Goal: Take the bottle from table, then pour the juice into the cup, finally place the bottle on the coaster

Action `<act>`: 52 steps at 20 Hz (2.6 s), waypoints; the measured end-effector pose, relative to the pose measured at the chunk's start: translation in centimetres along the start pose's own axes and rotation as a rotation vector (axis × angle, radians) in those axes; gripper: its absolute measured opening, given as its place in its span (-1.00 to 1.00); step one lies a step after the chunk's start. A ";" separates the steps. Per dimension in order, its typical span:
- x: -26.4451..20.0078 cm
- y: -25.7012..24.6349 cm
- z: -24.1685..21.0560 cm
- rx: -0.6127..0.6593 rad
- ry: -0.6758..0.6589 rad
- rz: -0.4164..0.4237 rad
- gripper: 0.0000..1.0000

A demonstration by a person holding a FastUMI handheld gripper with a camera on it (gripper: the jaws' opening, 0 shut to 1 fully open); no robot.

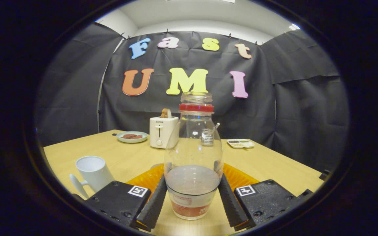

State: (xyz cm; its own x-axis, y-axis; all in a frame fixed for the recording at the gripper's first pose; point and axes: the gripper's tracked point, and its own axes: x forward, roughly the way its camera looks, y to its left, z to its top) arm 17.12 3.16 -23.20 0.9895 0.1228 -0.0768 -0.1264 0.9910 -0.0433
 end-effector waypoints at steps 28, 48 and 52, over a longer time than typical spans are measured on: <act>-7.5 -3.3 12.7 -0.086 -0.024 -0.023 0.65; -3.5 -0.6 9.7 -0.459 0.068 -0.009 0.65; -2.4 0.5 8.6 -0.642 0.077 0.008 0.65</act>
State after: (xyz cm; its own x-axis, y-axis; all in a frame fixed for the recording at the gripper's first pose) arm 15.24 3.82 -14.49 0.9834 0.1023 -0.1500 -0.1746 0.7587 -0.6276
